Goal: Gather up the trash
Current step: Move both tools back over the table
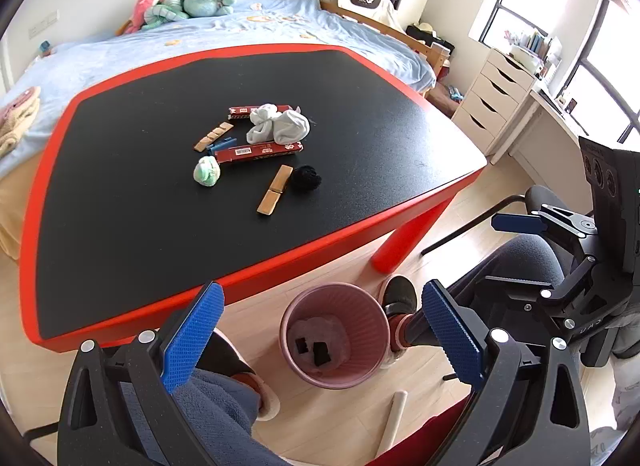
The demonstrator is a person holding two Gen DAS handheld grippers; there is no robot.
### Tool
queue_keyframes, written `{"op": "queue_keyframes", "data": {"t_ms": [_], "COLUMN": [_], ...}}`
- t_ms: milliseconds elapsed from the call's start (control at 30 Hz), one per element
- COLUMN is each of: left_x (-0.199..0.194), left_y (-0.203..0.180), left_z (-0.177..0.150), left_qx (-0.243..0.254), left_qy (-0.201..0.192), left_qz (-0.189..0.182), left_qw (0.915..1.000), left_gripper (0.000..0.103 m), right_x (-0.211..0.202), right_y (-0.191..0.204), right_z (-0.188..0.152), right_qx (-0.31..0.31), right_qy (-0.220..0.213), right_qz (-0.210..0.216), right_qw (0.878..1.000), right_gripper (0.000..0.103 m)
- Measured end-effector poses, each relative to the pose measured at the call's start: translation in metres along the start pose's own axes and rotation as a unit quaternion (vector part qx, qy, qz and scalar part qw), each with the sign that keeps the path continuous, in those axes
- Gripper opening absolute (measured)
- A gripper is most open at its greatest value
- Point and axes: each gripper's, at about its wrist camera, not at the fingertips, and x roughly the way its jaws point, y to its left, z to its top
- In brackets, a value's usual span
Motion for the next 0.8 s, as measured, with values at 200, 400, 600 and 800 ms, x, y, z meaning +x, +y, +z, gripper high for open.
{"op": "queue_keyframes", "data": {"t_ms": [200, 400, 600, 800], "left_x": [-0.007, -0.012, -0.013, -0.003], "left_y": [0.010, 0.023, 0.039, 0.057], "left_z": [0.007, 0.019, 0.036, 0.051], "left_qx": [-0.008, -0.012, -0.012, -0.017], "left_qy": [-0.011, -0.024, -0.032, -0.026], "left_qz": [0.009, 0.020, 0.036, 0.040], "left_qw": [0.9999, 0.9994, 0.9988, 0.9987], "left_gripper": [0.095, 0.095, 0.095, 0.095], "right_x": [-0.002, -0.001, 0.004, 0.023], "right_y": [0.006, 0.012, 0.022, 0.026], "right_z": [0.012, 0.032, 0.057, 0.078], "right_qx": [-0.010, -0.031, -0.061, -0.085], "right_qy": [-0.008, -0.017, -0.022, -0.006], "right_qz": [0.004, 0.004, 0.008, 0.014], "right_qw": [1.000, 0.999, 0.998, 0.996], "right_gripper": [0.100, 0.100, 0.100, 0.100]}}
